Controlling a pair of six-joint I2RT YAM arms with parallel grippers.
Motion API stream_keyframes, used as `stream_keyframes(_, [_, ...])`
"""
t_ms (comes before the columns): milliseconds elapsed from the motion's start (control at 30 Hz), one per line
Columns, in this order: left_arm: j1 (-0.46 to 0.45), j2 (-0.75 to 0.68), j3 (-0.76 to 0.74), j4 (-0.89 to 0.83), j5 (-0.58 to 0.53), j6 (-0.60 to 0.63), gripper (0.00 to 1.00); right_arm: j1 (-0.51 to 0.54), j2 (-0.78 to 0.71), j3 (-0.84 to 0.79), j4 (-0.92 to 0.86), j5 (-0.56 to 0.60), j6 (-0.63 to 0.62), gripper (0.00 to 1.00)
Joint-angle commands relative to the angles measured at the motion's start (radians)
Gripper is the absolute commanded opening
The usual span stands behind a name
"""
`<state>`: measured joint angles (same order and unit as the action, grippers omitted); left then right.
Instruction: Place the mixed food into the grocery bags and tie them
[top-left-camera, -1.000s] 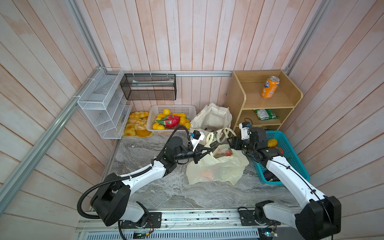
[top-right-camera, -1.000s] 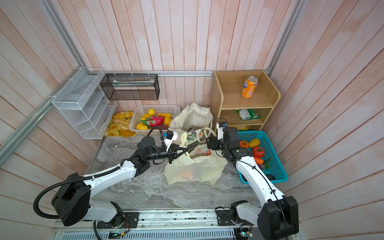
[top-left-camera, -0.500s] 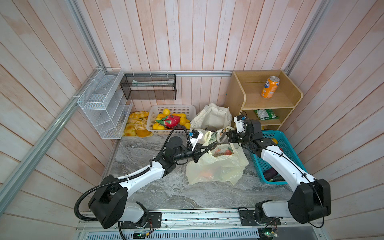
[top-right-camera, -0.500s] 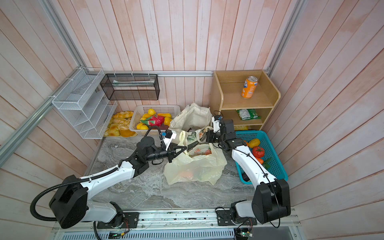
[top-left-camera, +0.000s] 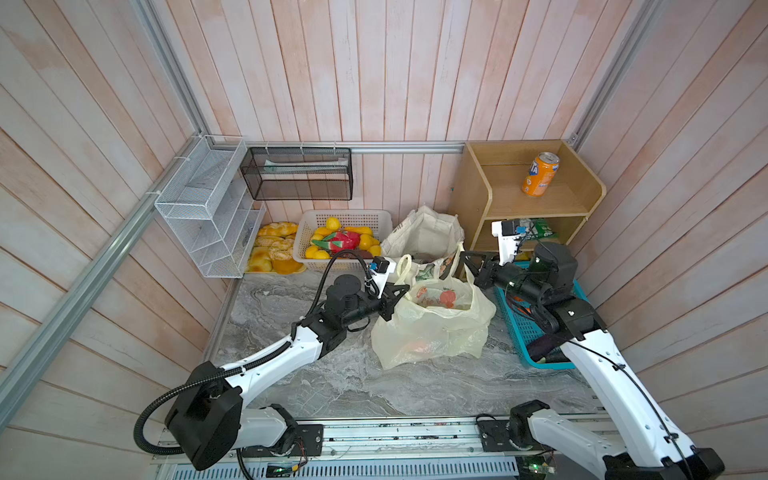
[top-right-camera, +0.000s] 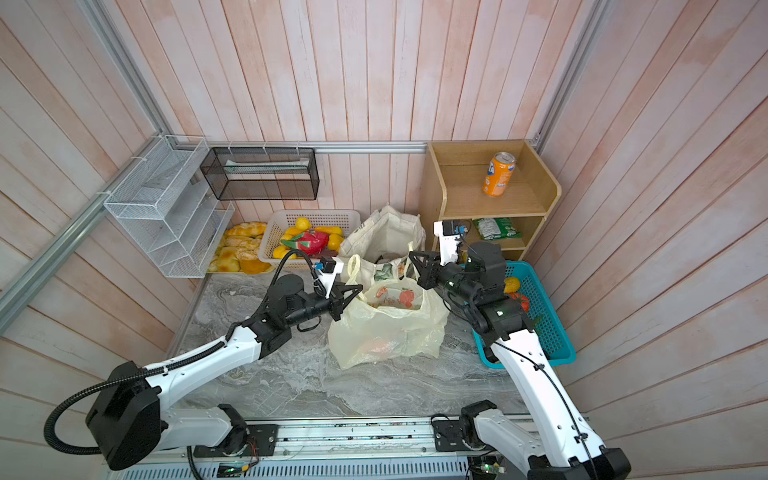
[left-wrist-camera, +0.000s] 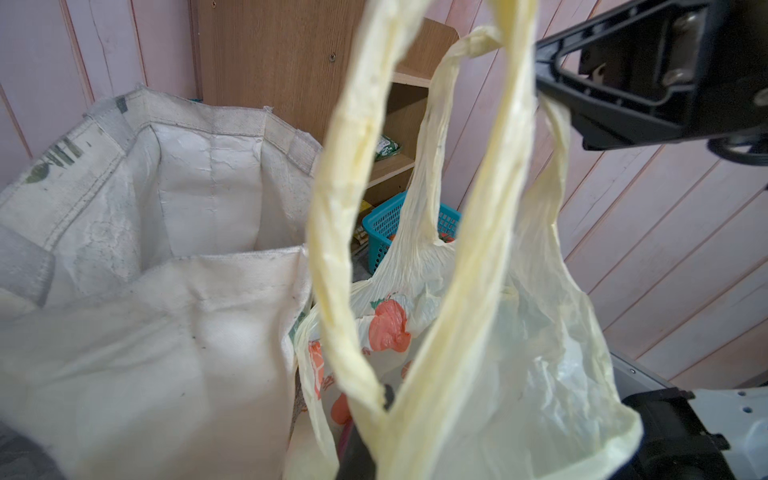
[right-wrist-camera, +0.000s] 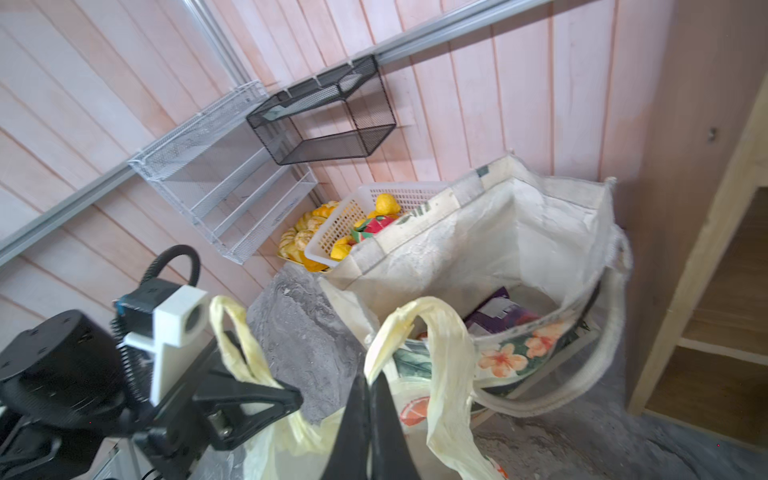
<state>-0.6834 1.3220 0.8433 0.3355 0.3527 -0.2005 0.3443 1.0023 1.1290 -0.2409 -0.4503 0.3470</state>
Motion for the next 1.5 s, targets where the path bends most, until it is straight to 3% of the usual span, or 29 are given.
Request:
stream_keyframes(0, [0.012,0.016,0.073,0.003,-0.028,0.056,0.0,0.02,-0.023,0.051,0.025,-0.027,0.014,0.0])
stream_keyframes(167, [0.013,0.047,0.13,-0.002,-0.072,0.11,0.0,0.021,-0.011,0.065,0.044,-0.061,-0.013,0.0])
stream_keyframes(300, [0.013,0.053,0.12,0.001,-0.082,0.084,0.0,0.032,-0.013,-0.026,0.053,-0.029,-0.051,0.0])
stream_keyframes(500, [0.012,0.006,-0.051,0.127,-0.033,0.044,0.0,0.089,-0.086,-0.204,0.098,-0.004,0.002,0.0])
stream_keyframes(667, [0.013,-0.044,-0.156,0.178,-0.044,0.077,0.0,0.186,-0.13,-0.238,0.088,0.06,0.029,0.02])
stream_keyframes(733, [0.017,-0.061,-0.173,0.176,-0.047,0.101,0.0,0.21,-0.137,-0.218,0.07,0.082,0.023,0.14])
stream_keyframes(800, [0.025,-0.076,-0.186,0.175,-0.038,0.117,0.0,0.213,-0.143,-0.187,0.045,0.092,0.019,0.41])
stream_keyframes(900, [0.039,-0.092,-0.197,0.182,-0.011,0.148,0.0,0.213,-0.156,-0.144,0.002,0.098,0.004,0.6])
stream_keyframes(1033, [0.049,-0.095,-0.193,0.17,0.013,0.162,0.0,0.213,-0.206,-0.134,-0.057,0.122,-0.021,0.66])
stream_keyframes(1300, [0.056,-0.087,-0.188,0.157,0.048,0.171,0.0,0.189,-0.39,-0.298,-0.145,0.33,-0.05,0.88])
stream_keyframes(1467, [0.057,-0.075,-0.182,0.156,0.063,0.171,0.0,0.126,-0.399,-0.396,-0.105,0.345,-0.038,0.98])
